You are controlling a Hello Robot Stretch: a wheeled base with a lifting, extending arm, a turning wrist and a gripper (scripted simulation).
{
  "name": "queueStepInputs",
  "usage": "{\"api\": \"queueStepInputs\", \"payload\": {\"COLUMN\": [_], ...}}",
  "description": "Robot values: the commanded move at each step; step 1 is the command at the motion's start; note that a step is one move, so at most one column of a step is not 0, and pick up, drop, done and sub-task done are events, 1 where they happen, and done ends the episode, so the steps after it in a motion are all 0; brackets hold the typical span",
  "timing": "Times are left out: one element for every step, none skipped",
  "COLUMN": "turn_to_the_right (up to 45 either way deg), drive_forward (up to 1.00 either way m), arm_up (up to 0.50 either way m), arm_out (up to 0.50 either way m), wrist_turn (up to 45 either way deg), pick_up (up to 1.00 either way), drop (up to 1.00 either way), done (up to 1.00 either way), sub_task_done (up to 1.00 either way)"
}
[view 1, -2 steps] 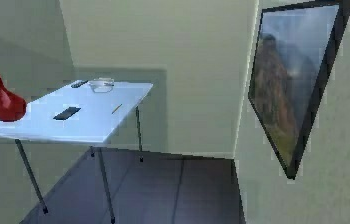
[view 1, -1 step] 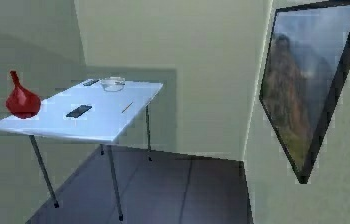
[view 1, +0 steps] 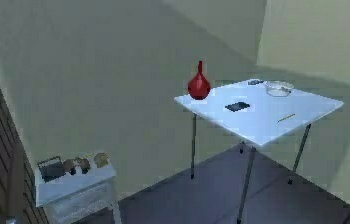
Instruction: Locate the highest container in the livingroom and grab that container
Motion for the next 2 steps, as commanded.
{"api": "queueStepInputs", "payload": {"turn_to_the_right": [-33.0, 0.0], "drive_forward": [0.0, 0.1], "arm_up": [0.0, 0.0], "arm_out": [0.0, 0.0], "wrist_turn": [0.0, 0.0], "pick_up": [0.0, 0.0], "drop": [0.0, 0.0], "done": [0.0, 0.0], "sub_task_done": [0.0, 0.0]}}
